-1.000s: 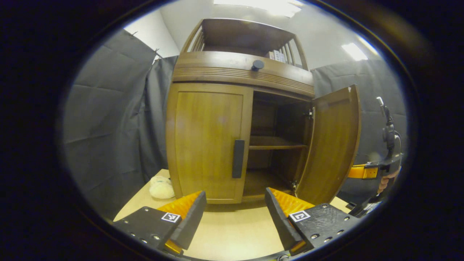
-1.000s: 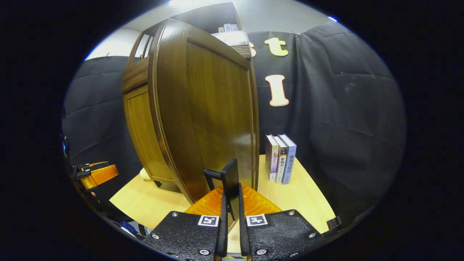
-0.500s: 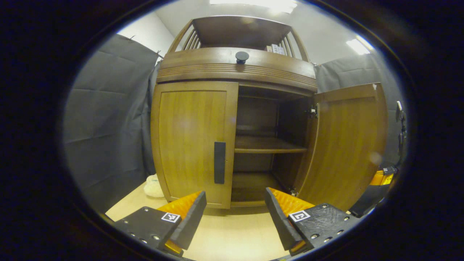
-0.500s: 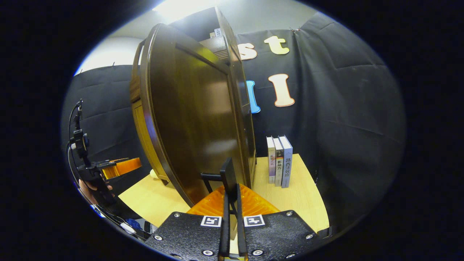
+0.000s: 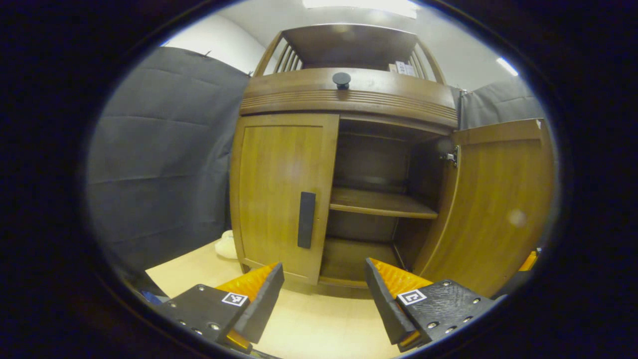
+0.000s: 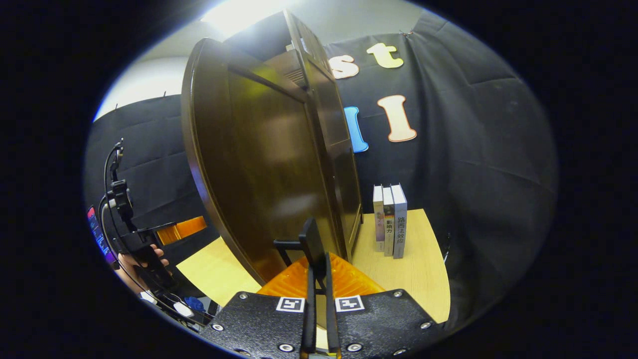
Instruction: Open the right door of the double-door shoe cabinet with the right hand, and open the left door with the left hand.
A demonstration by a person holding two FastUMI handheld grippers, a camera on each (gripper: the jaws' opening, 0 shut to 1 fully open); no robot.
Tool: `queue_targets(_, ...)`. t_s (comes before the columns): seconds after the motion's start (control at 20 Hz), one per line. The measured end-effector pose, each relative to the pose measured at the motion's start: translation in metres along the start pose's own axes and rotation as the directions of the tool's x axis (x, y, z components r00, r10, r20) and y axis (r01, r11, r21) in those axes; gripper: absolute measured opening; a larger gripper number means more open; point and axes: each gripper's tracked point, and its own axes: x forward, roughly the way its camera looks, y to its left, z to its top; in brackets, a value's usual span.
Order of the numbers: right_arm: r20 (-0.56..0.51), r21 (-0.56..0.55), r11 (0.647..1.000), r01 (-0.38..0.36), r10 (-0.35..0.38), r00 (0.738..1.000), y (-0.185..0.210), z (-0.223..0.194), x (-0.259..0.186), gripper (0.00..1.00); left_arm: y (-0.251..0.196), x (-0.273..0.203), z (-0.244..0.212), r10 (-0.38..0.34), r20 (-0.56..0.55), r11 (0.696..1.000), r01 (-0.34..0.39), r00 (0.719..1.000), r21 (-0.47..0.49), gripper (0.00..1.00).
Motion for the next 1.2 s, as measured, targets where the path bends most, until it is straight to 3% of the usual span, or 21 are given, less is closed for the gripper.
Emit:
queue_targets(0.2,-0.038,0.005,0.999,-0.044,0.044,0.998,0.004,-0.009,-0.005,0.13,0.007,-0.001,0.003,0.027,0.010,1.000,-0.027,1.000,0.007,0.92)
queue_targets(0.25,-0.065,0.017,0.999,-0.030,0.031,0.997,0.005,-0.013,-0.010,0.13,0.011,0.001,0.007,0.030,0.016,0.999,-0.030,0.999,0.012,0.92)
queue_targets(0.35,-0.074,0.043,0.999,0.018,-0.015,0.997,0.001,-0.012,-0.016,0.26,0.022,0.014,0.011,0.032,0.019,0.999,-0.033,0.999,0.022,0.92)
queue_targets(0.5,-0.050,0.077,0.993,0.086,-0.082,0.995,-0.002,-0.009,-0.006,0.71,0.028,0.036,0.025,0.011,0.042,0.998,-0.013,0.999,0.059,0.93)
queue_targets(0.55,-0.058,0.082,0.991,0.103,-0.099,0.993,-0.005,-0.010,-0.005,0.87,0.032,0.046,0.027,0.006,0.041,0.997,-0.009,0.999,0.074,0.98)
queue_targets(0.7,-0.033,0.091,0.976,0.198,-0.195,0.980,-0.016,-0.004,-0.009,0.95,0.031,0.076,0.035,-0.048,0.028,0.997,0.046,0.998,0.066,0.99)
queue_targets(1.05,0.029,0.106,0.904,0.415,-0.420,0.907,-0.049,0.003,-0.001,0.95,0.034,0.141,0.028,-0.144,-0.012,0.989,0.144,0.990,0.044,0.94)
queue_targets(1.1,0.033,0.112,0.890,0.441,-0.447,0.894,-0.053,0.004,-0.001,0.91,0.034,0.144,0.025,-0.155,-0.019,0.987,0.156,0.988,0.041,0.93)
queue_targets(1.2,0.026,0.129,0.872,0.472,-0.479,0.878,-0.054,0.003,0.000,0.95,0.034,0.153,0.019,-0.170,-0.036,0.984,0.172,0.985,0.044,0.91)
